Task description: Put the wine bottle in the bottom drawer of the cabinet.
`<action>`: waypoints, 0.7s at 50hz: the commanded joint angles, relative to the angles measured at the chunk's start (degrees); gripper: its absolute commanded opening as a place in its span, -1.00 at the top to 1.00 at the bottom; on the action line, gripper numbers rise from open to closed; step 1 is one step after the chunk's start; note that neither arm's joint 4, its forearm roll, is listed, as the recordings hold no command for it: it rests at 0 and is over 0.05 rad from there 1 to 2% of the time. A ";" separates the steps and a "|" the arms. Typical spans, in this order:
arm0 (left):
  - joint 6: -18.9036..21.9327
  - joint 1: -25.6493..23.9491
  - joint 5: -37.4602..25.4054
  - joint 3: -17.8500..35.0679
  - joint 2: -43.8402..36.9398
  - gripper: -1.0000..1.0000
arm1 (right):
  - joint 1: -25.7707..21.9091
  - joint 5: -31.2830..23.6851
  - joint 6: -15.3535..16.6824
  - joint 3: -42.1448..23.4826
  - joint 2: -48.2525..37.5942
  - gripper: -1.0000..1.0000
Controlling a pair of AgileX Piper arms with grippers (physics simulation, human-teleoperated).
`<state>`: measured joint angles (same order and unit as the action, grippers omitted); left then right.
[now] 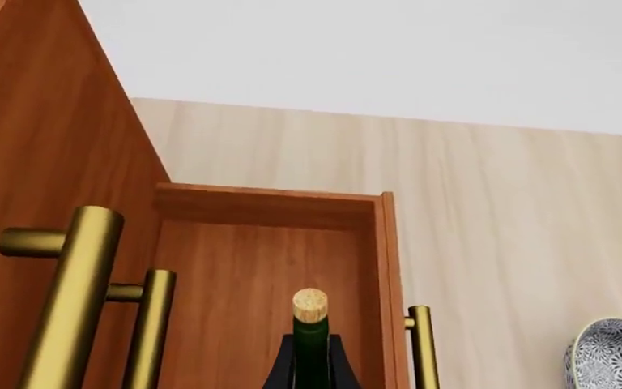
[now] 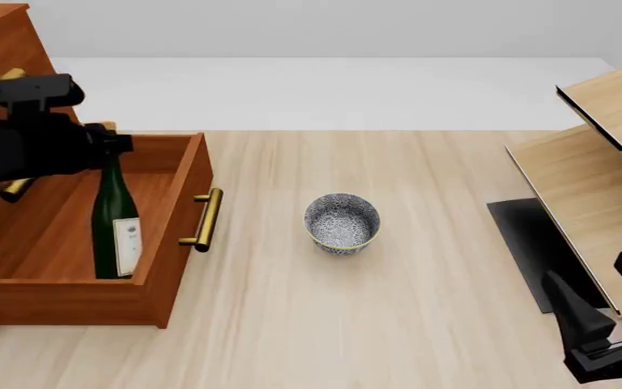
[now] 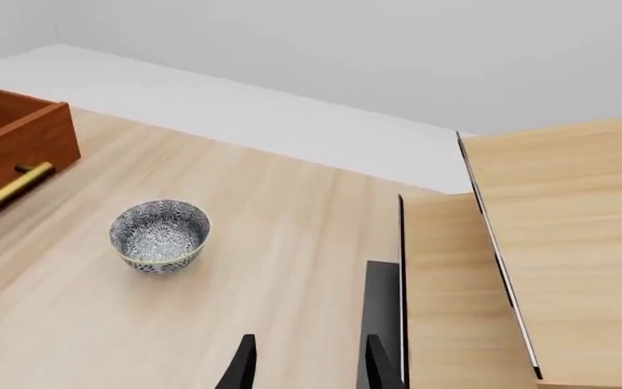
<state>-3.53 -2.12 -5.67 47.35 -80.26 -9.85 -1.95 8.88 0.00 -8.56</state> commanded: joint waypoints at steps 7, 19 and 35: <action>0.24 0.19 1.70 -2.77 -4.66 1.00 | -0.02 0.52 0.31 0.00 -0.78 -1.00; 0.49 0.50 3.14 -2.76 -6.71 1.00 | -0.01 0.95 0.44 0.00 -1.34 -1.00; -0.98 0.35 4.44 -2.40 -9.16 1.00 | -0.14 0.36 0.72 0.00 -0.98 -1.00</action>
<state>-4.14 -1.43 -0.90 48.61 -86.17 -9.93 -1.24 9.43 0.00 -9.76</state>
